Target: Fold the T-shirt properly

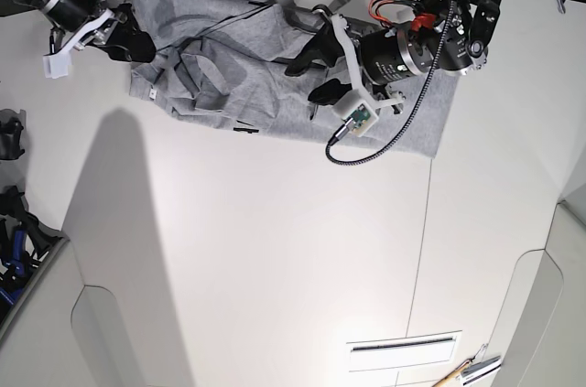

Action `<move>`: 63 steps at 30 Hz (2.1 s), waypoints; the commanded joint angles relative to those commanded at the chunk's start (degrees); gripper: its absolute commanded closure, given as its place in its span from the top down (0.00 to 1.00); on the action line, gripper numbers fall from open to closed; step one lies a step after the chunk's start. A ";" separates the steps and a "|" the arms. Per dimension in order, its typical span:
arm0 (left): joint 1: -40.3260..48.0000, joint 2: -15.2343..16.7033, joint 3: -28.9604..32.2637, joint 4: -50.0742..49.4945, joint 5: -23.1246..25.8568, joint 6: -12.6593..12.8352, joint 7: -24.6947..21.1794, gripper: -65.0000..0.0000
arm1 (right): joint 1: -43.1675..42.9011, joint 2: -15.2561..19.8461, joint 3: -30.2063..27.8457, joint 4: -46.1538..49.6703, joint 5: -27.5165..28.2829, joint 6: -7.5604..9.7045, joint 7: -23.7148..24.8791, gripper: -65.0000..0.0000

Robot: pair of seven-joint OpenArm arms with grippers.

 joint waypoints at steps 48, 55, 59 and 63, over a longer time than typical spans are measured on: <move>-0.13 0.00 -0.90 0.09 0.02 0.00 3.32 0.56 | 2.49 -6.47 -0.72 3.56 -1.27 -0.07 -0.13 0.51; -0.15 0.02 -0.90 0.09 0.02 -0.02 3.21 0.56 | 2.01 -4.52 11.15 3.76 0.57 -0.04 -1.27 0.51; -0.13 0.00 -0.90 0.09 0.02 -0.02 2.89 0.56 | 2.05 -1.70 11.96 3.63 -1.68 -0.02 0.42 0.51; -0.13 0.02 -0.90 0.09 0.02 -0.02 2.91 0.56 | 2.05 -0.90 10.84 3.10 -5.29 0.00 1.86 0.51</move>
